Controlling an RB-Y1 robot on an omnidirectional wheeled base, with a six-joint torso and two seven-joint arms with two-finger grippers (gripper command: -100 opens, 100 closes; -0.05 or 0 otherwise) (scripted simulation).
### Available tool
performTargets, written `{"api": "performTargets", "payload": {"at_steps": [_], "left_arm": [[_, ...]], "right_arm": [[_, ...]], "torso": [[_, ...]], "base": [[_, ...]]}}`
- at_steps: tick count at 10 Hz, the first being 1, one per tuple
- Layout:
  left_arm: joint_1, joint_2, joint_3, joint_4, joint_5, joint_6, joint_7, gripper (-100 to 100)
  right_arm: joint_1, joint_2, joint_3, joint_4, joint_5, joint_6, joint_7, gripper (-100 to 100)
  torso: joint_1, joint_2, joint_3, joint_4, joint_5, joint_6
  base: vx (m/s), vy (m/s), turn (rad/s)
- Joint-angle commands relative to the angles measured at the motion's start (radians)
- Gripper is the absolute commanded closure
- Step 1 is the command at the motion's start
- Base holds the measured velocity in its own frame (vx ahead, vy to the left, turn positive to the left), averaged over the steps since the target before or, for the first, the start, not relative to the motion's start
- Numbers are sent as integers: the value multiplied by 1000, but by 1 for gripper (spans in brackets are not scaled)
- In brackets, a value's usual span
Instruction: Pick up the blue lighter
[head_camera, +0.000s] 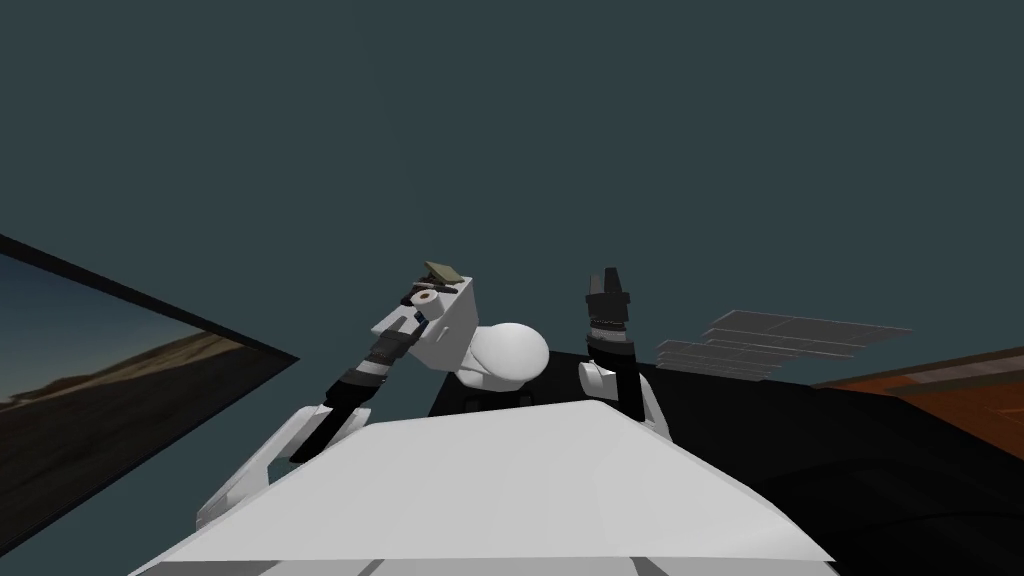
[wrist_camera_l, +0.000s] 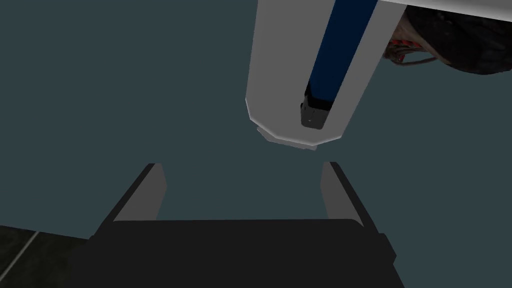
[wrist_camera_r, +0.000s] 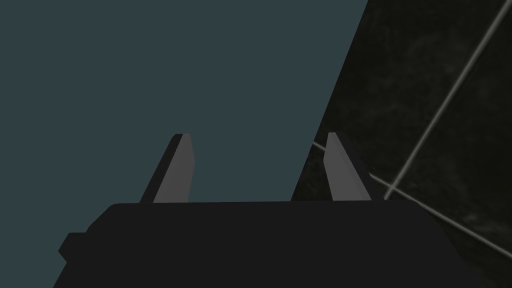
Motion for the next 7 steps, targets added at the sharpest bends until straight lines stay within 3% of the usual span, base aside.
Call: {"api": "performTargets", "payload": {"at_steps": [1,5,6,7], "left_arm": [[-9,25,4,38,-11,14,-28,-100],[-31,81,9,123,-38,64,-95,-100],[-24,70,7,108,-35,54,-86,-100],[-25,70,7,110,-36,57,-90,0]], "right_arm": [[0,0,0,0,0,0,0,0],[0,0,0,0,0,0,0,0],[0,0,0,0,0,0,0,0],[0,0,0,0,0,0,0,0]], "torso": [[0,0,0,0,0,0],[0,3,1,1,0,0],[1,3,2,1,0,0],[1,3,2,1,0,0]], "base": [[52,-30,20],[21,-19,29],[0,0,0],[0,0,0]]}}
